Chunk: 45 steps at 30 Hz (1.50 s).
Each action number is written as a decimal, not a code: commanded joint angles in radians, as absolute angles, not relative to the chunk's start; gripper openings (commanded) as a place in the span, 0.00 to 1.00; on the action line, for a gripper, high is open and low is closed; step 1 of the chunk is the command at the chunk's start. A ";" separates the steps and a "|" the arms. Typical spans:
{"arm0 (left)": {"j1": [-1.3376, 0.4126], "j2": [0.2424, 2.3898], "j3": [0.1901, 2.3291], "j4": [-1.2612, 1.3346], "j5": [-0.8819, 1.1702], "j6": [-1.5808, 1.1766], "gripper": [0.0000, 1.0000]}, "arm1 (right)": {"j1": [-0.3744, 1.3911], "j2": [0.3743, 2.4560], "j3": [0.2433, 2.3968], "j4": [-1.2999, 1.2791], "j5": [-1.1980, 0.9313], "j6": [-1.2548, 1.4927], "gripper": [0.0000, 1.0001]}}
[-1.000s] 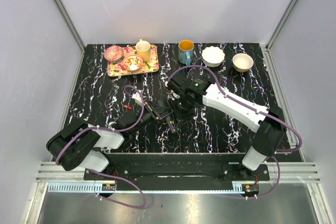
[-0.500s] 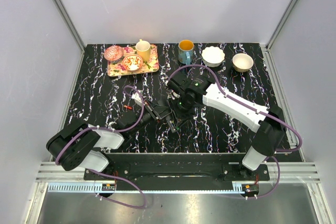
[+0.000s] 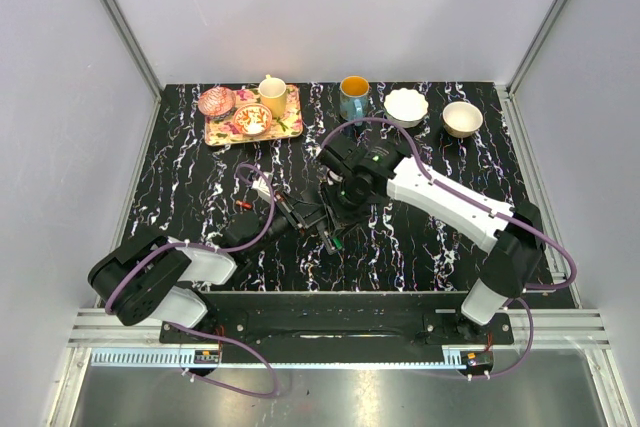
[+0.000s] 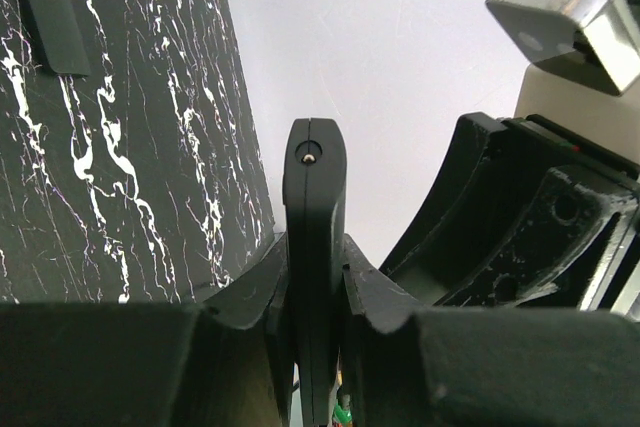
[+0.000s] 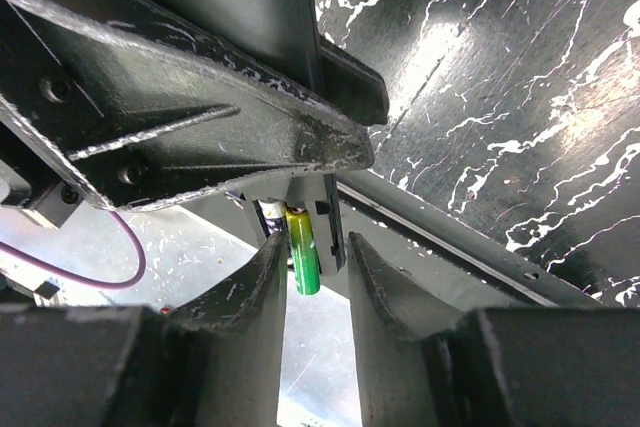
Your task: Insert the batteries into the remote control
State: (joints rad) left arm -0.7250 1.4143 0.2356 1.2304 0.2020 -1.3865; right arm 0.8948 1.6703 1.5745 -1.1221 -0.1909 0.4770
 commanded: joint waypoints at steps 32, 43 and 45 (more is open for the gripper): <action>-0.703 1.330 0.316 1.232 0.337 -1.473 0.00 | 0.891 0.888 0.779 -0.147 -0.129 0.476 1.00; -0.699 1.345 0.353 1.209 0.367 -1.503 0.00 | 0.887 0.776 0.571 0.122 -0.198 0.495 0.94; -0.698 1.342 0.357 1.209 0.362 -1.509 0.00 | 0.884 0.753 0.545 0.153 -0.201 0.505 0.93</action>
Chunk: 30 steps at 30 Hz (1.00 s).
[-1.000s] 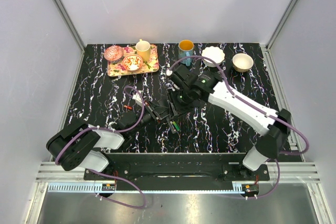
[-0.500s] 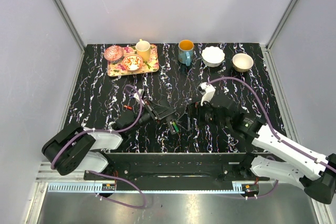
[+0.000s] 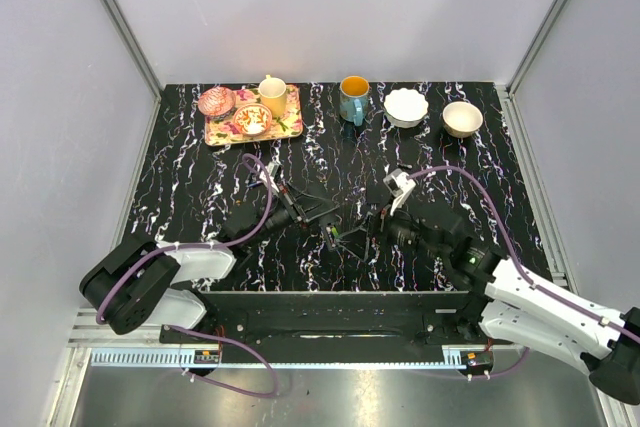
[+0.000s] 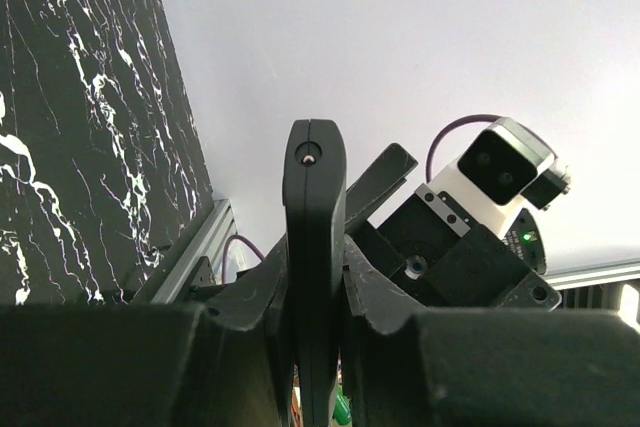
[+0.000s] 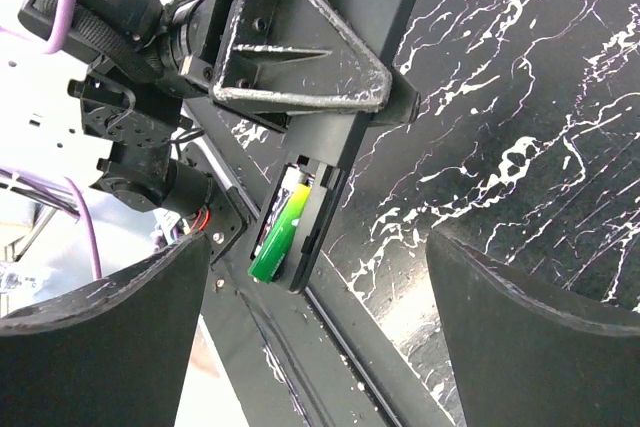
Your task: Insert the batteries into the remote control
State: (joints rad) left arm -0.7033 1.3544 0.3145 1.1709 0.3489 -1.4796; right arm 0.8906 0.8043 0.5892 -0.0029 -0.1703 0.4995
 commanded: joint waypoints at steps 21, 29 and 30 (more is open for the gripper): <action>-0.699 1.287 0.367 1.154 0.347 -1.517 0.00 | 0.873 0.802 0.512 0.206 -0.222 0.520 0.73; -0.701 1.285 0.359 1.175 0.350 -1.523 0.00 | 0.864 0.821 0.517 0.207 -0.224 0.529 0.68; -0.701 1.285 0.357 1.177 0.348 -1.523 0.00 | 0.864 0.822 0.515 0.207 -0.225 0.531 0.68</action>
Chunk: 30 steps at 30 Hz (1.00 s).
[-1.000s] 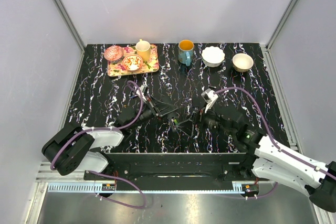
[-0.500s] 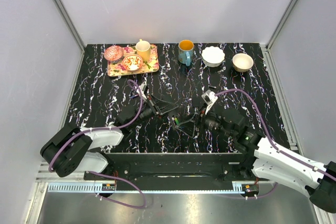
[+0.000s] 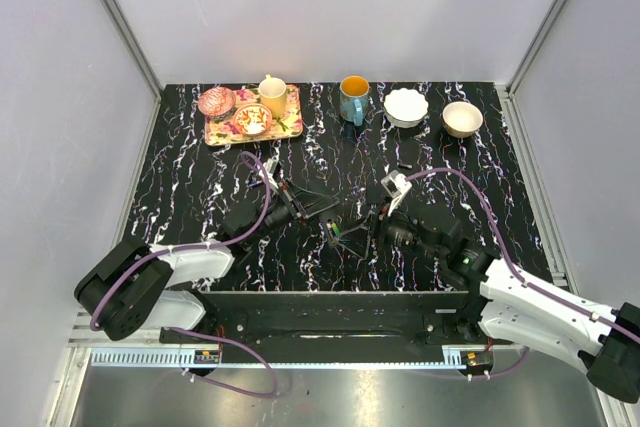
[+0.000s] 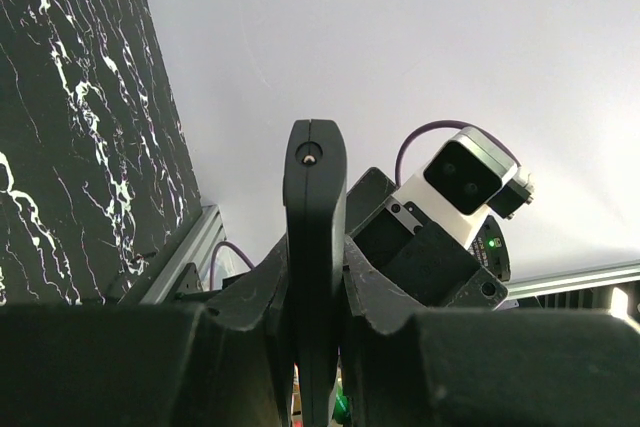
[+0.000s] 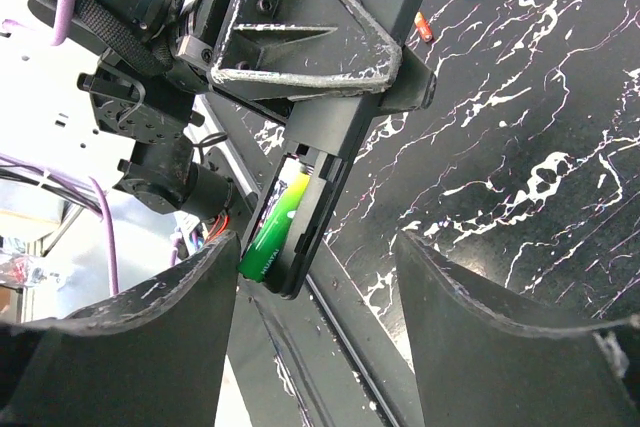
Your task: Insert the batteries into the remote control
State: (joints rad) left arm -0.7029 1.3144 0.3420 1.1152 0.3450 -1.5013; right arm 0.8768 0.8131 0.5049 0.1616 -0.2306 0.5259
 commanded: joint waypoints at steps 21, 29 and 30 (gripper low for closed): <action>-0.715 1.281 0.351 1.221 0.348 -1.539 0.00 | 0.795 0.907 0.500 0.314 -0.310 0.623 0.55; -0.719 1.279 0.348 1.238 0.345 -1.545 0.00 | 0.775 0.940 0.503 0.348 -0.341 0.647 0.50; -0.719 1.279 0.348 1.239 0.345 -1.545 0.00 | 0.775 0.945 0.502 0.353 -0.342 0.649 0.49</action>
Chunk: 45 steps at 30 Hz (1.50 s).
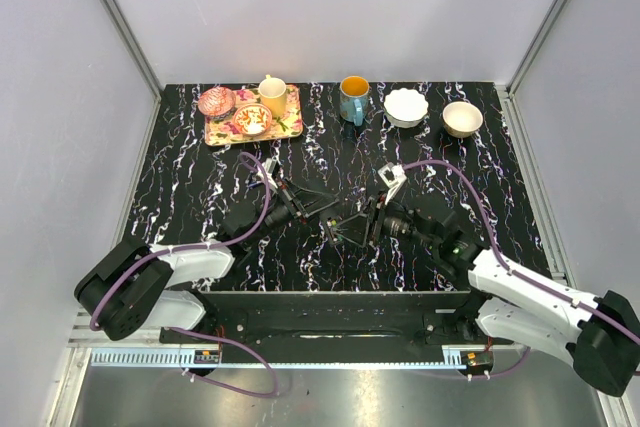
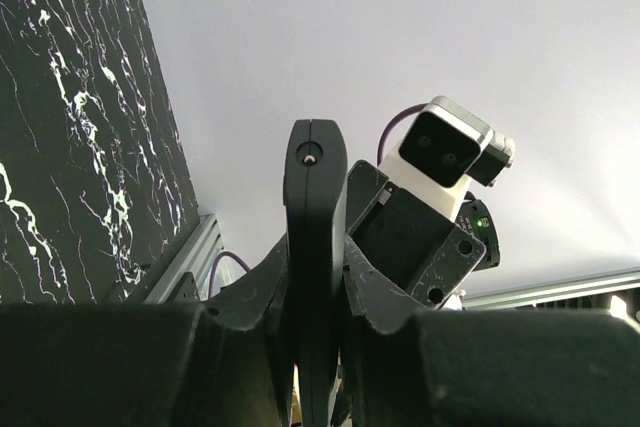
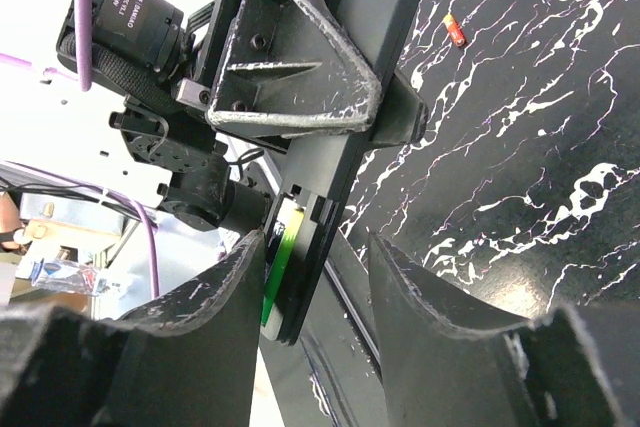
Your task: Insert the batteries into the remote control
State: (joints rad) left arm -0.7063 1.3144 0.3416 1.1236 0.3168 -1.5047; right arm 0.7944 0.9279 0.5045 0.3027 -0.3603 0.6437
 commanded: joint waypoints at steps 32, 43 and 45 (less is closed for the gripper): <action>-0.721 1.243 0.345 1.137 0.333 -1.456 0.00 | 0.764 0.996 0.544 0.364 -0.440 0.810 0.61; -0.721 1.244 0.351 1.132 0.334 -1.448 0.00 | 0.764 1.107 0.583 0.377 -0.613 0.848 0.34; -0.721 1.244 0.351 1.132 0.334 -1.448 0.00 | 0.764 1.129 0.592 0.374 -0.627 0.851 0.27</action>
State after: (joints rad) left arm -0.7151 1.2694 0.3336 1.0676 0.3347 -1.4391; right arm 0.7628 1.0821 0.5541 0.3702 -0.5419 0.8387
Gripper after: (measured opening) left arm 0.212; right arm 0.316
